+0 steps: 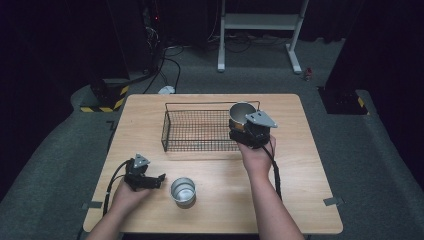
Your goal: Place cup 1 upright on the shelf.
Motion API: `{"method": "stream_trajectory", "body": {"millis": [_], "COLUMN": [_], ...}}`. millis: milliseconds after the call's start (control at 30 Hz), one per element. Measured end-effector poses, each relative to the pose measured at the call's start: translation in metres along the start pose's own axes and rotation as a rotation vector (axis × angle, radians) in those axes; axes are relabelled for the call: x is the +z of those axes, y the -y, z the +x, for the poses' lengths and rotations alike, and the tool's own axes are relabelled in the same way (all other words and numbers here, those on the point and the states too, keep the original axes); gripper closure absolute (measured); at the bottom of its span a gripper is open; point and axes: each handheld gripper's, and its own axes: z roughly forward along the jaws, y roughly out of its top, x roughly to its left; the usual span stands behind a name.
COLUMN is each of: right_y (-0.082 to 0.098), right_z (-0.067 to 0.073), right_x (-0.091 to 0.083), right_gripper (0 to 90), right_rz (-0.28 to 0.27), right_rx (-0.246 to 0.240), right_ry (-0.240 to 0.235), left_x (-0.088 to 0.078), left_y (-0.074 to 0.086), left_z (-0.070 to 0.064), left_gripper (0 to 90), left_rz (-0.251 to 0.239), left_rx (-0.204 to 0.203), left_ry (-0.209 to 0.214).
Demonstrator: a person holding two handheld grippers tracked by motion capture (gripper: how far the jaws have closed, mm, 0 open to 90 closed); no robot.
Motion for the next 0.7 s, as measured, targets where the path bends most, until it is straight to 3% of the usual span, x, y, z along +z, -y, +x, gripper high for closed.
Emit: {"method": "stream_trajectory", "body": {"millis": [300,700], "right_y": [-0.004,-0.01], "right_z": [0.0,-0.003], "right_x": [0.011,0.024], "right_gripper": [15.3,15.3], "right_rz": [0.0,0.038], "right_rx": [0.009,0.016], "right_ry": [-0.001,0.024], "left_x": [0.0,-0.001], "left_y": [0.001,0.001], "left_z": [-0.001,-0.001], "left_gripper": [2.9,3.4], "left_rz": [-0.005,-0.006], "left_rx": [-0.005,-0.004], "left_ry": [0.0,-0.002]}}
